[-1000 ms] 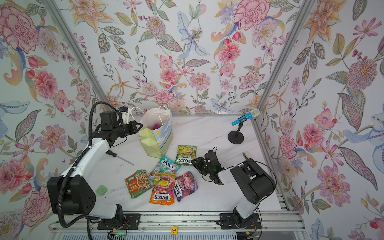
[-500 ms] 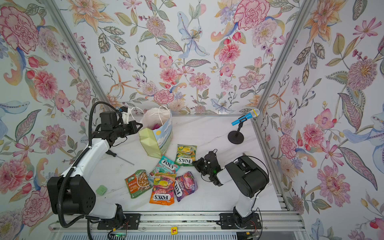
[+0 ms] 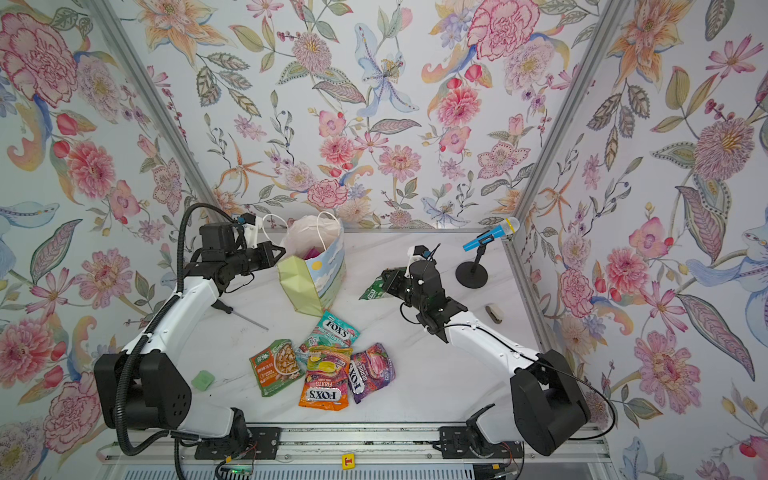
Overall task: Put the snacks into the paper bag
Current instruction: 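Lift the green pack and carry it above the bag with the right gripper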
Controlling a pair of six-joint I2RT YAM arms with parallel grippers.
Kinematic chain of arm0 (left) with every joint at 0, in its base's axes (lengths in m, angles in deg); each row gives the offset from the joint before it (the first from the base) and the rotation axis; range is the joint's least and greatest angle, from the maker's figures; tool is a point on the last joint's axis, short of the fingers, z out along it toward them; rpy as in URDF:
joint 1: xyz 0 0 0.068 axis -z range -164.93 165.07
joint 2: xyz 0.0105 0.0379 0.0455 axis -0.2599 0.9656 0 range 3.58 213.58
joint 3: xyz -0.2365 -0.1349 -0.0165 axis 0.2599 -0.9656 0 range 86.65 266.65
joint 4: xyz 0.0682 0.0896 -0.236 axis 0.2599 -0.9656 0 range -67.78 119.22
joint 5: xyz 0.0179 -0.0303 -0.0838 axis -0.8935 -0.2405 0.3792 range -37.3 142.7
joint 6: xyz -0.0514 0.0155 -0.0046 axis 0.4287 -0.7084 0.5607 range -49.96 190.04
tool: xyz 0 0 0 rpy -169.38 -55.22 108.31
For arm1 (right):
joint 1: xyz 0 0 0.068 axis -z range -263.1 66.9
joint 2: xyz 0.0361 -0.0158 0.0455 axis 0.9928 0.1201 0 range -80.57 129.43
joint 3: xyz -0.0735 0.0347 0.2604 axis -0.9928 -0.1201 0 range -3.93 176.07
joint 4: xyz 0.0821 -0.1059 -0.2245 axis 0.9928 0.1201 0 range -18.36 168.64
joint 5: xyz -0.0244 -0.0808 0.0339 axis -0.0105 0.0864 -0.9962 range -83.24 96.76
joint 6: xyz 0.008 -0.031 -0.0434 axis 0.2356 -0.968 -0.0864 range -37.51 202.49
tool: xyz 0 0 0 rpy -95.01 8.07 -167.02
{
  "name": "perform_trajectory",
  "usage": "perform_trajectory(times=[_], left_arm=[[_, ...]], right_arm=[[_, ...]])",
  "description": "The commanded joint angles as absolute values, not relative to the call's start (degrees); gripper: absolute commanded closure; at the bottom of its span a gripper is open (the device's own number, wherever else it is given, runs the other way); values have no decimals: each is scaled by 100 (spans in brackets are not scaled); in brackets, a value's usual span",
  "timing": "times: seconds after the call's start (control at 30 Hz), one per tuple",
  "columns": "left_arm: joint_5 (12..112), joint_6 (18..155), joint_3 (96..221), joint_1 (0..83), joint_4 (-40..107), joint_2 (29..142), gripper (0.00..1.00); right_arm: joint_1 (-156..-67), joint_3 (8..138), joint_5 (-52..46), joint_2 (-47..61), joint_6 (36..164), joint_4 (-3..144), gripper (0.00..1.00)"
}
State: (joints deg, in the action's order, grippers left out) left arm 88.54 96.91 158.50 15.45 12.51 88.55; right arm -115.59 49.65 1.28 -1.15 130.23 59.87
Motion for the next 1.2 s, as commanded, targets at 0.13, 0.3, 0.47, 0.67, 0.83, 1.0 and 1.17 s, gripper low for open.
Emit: perform_trajectory(times=[0.13,0.3,0.47,0.67,0.83,1.0,1.17], left_arm=[[8917,9708,15635,1556,1083,8940,100],[8935,9731,15611,1551,1136,8927,100],[8968,9754,15634,1551,1159,8934,100],[8964,9720,15685,1542,1113,8981,100],[8925,9702,15723,1551,1071,9063,100],[8891,9670,15781,1550,1030,9078,100],[8909,9660,15809,1564,994,9084,100]], right_arm=[[-11427,6433,170,231,11718,6980,100],[-11378,7758,39,618,11292,7240,100],[-11360,9044,-116,1172,11078,7316,100],[-11377,10547,-435,2088,11083,7309,100],[-11411,11792,-883,2978,11202,7355,100],[-11485,13138,-1484,3951,11509,7411,100],[-11695,14169,-1912,4703,11658,7611,100]])
